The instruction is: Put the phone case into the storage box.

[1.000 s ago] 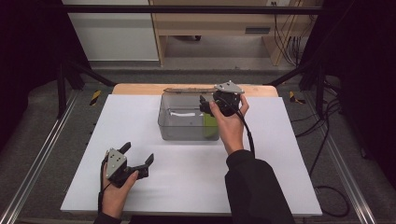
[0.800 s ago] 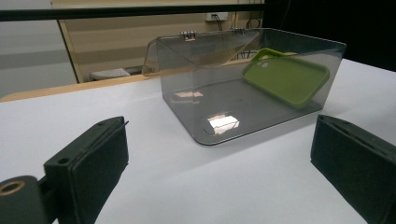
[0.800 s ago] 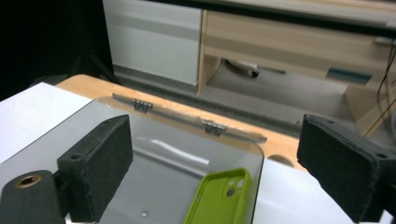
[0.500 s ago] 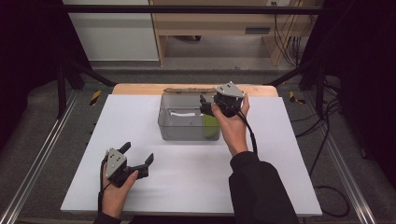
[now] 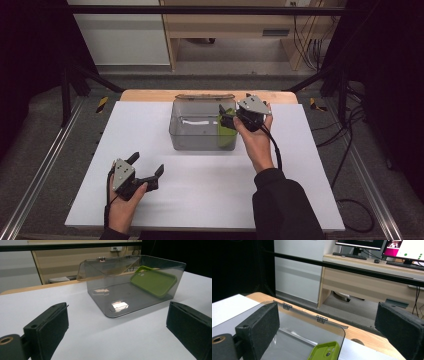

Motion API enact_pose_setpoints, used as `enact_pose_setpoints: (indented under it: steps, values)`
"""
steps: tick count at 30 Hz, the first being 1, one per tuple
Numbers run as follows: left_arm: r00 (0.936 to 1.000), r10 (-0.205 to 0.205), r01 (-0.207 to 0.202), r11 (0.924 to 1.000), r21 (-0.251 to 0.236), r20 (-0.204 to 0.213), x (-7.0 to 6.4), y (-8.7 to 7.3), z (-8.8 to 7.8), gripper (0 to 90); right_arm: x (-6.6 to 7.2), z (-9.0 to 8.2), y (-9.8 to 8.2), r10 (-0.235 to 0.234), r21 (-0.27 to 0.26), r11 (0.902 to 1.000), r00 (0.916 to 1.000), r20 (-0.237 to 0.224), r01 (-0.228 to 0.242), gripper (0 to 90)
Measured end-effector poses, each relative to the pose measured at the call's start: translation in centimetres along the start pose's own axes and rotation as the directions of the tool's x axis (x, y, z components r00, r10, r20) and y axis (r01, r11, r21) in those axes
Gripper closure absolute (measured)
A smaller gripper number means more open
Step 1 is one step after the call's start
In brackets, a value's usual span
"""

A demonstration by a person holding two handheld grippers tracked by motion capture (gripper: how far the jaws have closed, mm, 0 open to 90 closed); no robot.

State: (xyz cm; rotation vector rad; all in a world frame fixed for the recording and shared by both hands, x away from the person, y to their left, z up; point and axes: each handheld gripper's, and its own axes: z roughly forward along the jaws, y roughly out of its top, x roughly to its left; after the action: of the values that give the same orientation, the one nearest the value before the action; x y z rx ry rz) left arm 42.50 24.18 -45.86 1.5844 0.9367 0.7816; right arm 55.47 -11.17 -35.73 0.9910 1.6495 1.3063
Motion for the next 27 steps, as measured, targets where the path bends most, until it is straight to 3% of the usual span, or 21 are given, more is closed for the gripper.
enact_pose_setpoints:
  steps: [5,8,15,25,27]
  values:
    - [0.9999,-0.013,0.013,0.9999,-0.005,0.001,0.4,0.1,-0.2,4.0,-0.2,-0.9,-0.5,0.037,-0.019,0.9991,0.9992,-0.011,-0.038,6.2]
    - [0.9999,0.015,-0.015,0.9999,-0.006,0.006,0.7,0.3,-0.2,3.3,-0.5,-1.3,-0.8,0.044,-0.024,0.9987,0.9989,-0.017,-0.045,6.3]
    - [0.9994,-0.034,0.034,0.9992,-0.018,0.011,1.4,0.3,-0.9,2.7,-1.6,-2.5,-1.3,0.075,-0.041,0.9962,0.9957,-0.054,-0.077,6.3]
    - [0.9997,0.014,-0.014,0.9999,-0.001,0.021,2.0,0.3,-2.1,2.4,-3.8,-4.6,-2.4,0.075,-0.046,0.9958,0.9937,-0.083,-0.079,6.3]
    - [0.9999,0.004,-0.004,1.0,-0.001,0.017,2.3,0.2,-2.5,2.4,-4.2,-5.0,-2.8,0.081,-0.046,0.9953,0.9931,-0.085,-0.085,6.3]
